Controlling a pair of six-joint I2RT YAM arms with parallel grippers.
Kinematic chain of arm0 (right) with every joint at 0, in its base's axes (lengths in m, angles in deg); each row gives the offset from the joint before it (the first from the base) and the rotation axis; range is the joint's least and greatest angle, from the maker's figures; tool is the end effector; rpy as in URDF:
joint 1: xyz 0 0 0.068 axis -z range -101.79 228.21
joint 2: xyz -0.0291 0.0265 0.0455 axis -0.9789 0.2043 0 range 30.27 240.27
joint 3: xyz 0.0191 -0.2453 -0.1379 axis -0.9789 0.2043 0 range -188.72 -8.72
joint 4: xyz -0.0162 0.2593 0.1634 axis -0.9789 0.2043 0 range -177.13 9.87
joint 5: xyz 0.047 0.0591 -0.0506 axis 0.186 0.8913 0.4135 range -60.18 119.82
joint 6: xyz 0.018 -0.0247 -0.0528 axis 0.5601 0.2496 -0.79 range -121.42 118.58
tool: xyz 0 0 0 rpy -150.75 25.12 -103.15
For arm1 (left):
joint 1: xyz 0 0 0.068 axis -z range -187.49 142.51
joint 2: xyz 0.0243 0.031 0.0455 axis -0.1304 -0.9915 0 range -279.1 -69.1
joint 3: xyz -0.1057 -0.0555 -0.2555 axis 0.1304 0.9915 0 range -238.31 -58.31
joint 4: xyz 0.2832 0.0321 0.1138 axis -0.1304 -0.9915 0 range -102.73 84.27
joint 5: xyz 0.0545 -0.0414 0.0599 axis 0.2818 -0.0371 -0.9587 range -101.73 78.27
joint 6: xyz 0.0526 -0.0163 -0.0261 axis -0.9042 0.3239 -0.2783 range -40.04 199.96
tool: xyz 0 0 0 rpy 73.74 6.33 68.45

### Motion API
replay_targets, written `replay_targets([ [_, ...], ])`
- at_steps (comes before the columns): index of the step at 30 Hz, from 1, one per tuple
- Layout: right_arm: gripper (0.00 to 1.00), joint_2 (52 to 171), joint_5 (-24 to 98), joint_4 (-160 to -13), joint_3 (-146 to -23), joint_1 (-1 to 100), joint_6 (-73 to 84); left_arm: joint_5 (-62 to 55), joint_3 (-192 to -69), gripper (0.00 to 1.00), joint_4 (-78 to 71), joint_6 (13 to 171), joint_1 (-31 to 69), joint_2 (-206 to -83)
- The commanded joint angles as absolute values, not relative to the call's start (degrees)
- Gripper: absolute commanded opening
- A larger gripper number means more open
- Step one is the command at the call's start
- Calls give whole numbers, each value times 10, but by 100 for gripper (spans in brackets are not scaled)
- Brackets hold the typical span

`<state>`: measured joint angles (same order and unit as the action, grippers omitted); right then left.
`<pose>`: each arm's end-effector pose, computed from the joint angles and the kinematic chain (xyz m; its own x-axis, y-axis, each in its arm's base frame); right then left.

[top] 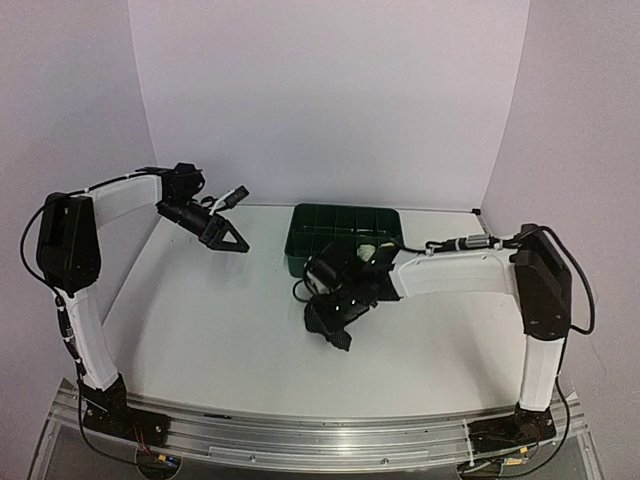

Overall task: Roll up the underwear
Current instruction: Pick up the underwear from the center of the board, then place the underwear in the storage box.

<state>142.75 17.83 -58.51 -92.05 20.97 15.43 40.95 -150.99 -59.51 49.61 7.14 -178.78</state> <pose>0.2639 0.3926 0.1756 -0.6591 -0.5004 -0.5614 -0.5973 0.8019 -0.0136 0.4199 -0.1472 0.2468 -0.5831 0.4689 -0.6634 0.8124 0.3287 -0.4817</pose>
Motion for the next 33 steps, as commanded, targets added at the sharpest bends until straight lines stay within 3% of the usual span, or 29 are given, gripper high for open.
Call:
replay_targets([
  [1,0,1370,174,-576,-999,286,269,405,-1494,75,-579,547,34,-1747],
  [7,0,1435,84,-567,-1110,333,243,417,-1437,75,-520,585,23,-1706],
  [18,0,1577,-186,-507,-1302,346,129,383,-1407,75,-505,577,23,-1686],
  [33,0,1744,-92,-414,-1441,334,170,379,-1398,75,-502,577,23,-1689],
])
